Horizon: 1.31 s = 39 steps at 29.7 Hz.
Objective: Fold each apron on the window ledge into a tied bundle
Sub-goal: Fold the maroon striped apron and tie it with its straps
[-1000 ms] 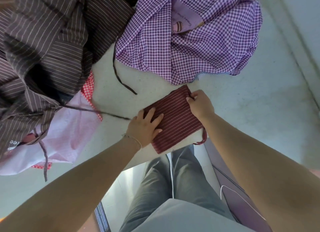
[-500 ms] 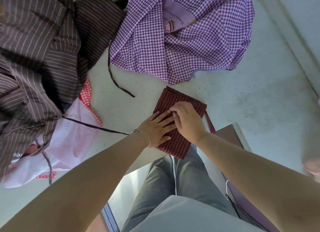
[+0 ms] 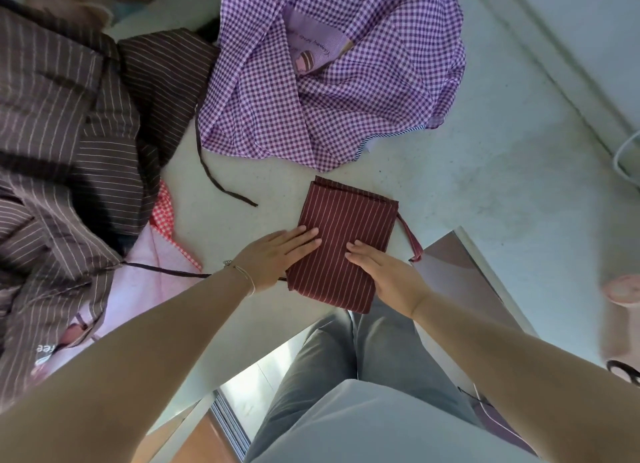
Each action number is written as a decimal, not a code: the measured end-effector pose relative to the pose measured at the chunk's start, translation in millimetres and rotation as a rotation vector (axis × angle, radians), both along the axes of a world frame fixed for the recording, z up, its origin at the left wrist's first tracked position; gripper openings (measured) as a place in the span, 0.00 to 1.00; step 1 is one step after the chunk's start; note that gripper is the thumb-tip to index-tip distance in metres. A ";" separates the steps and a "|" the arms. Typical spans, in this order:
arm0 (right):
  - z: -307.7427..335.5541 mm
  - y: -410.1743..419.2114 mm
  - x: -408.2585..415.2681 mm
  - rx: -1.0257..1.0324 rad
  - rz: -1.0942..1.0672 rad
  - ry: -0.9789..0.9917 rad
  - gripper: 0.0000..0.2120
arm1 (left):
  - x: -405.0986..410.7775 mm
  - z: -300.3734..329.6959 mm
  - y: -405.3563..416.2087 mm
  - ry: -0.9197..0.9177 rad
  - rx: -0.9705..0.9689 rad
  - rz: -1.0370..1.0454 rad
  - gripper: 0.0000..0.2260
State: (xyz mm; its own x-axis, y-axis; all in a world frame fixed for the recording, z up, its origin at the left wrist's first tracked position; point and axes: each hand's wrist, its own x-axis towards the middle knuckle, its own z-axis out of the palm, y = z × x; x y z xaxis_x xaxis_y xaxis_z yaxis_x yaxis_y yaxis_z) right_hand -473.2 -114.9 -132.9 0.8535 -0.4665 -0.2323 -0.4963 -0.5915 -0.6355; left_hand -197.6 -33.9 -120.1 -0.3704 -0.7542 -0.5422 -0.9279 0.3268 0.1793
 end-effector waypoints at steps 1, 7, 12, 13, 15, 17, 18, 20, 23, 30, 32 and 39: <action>1.4 0.4 0.5 0.011 -0.004 0.004 0.30 | 0.0 -2.0 0.1 0.017 -0.005 0.031 0.40; 4.2 -6.0 -2.7 0.016 0.081 0.049 0.35 | 0.3 3.1 -9.0 0.147 0.036 0.126 0.36; 11.4 -6.1 0.1 0.069 0.028 0.105 0.33 | -13.6 20.9 -23.7 0.267 -0.028 0.386 0.16; 17.2 -7.2 1.8 0.115 -0.042 0.125 0.31 | -17.3 27.3 -30.1 0.276 -0.010 0.470 0.14; 27.1 -11.3 3.2 0.267 -0.213 0.139 0.26 | -23.9 36.5 -44.7 0.276 0.030 0.620 0.12; 27.3 -16.8 3.7 0.474 -0.415 0.054 0.22 | -26.6 33.1 -56.8 0.293 0.069 0.797 0.16; 24.3 -20.3 4.3 0.585 -0.538 -0.023 0.22 | -27.9 28.6 -61.2 0.344 0.114 0.934 0.17; 20.0 -31.4 7.0 0.728 -0.715 -0.151 0.31 | -32.1 18.8 -69.1 0.493 0.191 1.196 0.18; 18.2 -46.2 13.0 0.828 -0.796 -0.211 0.43 | -40.4 12.6 -78.0 0.486 0.144 1.298 0.16; 13.2 -66.2 26.3 0.510 -0.765 0.047 0.19 | -54.3 15.5 -95.4 0.146 -0.087 1.185 0.18; 12.9 -73.2 27.2 0.503 -0.792 0.066 0.14 | -53.6 15.0 -103.5 0.135 -0.108 1.190 0.20; 7.7 -83.0 29.8 0.689 -0.952 0.121 0.13 | -45.2 2.9 -123.9 0.251 0.088 1.307 0.21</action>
State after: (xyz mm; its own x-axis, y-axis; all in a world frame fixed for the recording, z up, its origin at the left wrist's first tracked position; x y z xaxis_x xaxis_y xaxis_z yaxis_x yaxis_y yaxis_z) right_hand -443.5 -197.9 -125.1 0.1850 -0.6477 -0.7391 -0.6308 0.4984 -0.5947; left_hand -242.8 -157.8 -117.2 0.4972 -0.5956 -0.6310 -0.4877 -0.7933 0.3645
